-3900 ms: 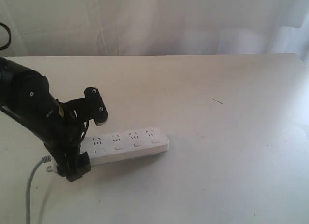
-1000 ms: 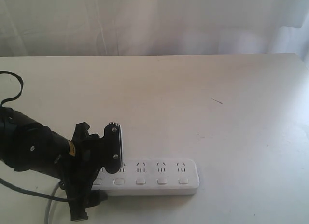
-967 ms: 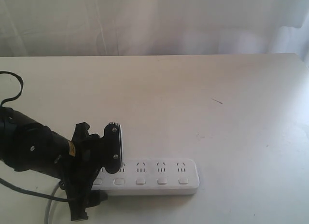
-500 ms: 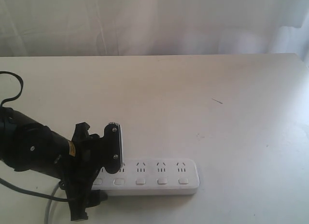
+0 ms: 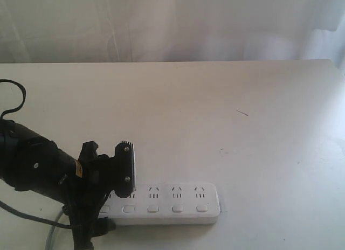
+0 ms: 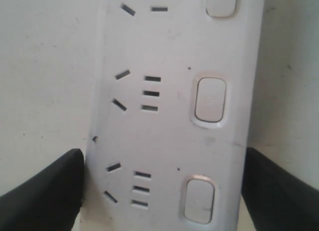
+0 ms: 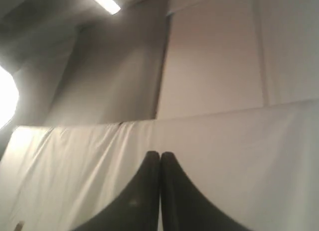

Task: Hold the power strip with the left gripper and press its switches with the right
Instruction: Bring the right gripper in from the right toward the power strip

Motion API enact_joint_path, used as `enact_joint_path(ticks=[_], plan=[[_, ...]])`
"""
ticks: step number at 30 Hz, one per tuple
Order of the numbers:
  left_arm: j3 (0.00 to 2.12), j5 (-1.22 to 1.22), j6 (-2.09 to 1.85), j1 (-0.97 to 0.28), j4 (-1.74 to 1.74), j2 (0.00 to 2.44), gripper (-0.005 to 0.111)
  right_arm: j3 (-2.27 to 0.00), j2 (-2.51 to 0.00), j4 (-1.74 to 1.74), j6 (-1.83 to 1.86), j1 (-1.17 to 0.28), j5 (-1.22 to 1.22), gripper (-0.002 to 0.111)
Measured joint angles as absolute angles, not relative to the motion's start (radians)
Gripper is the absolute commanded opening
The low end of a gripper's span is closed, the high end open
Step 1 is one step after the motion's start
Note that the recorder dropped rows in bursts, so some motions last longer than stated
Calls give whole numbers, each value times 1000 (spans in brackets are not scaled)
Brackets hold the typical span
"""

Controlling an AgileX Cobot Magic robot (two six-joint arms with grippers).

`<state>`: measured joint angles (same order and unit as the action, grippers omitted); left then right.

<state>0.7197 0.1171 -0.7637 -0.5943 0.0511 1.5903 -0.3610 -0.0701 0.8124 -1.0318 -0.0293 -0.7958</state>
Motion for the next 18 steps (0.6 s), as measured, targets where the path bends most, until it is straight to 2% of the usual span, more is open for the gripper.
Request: enact_joint_path(ticks=[4, 8, 13, 18], plan=[[720, 119, -764, -594, 51, 1590, 0, -603, -241, 1305, -1358, -29, -878, 0], [720, 133, -764, -594, 49, 1590, 0, -766, -412, 1626, -1584, -29, -1009, 0], [720, 152, -764, -594, 49, 1590, 0, -840, -579, 1726, -1688, -29, -1178, 0], [720, 158, -764, -594, 49, 1590, 0, -844, -676, 1745, -1700, -29, -1215, 0]])
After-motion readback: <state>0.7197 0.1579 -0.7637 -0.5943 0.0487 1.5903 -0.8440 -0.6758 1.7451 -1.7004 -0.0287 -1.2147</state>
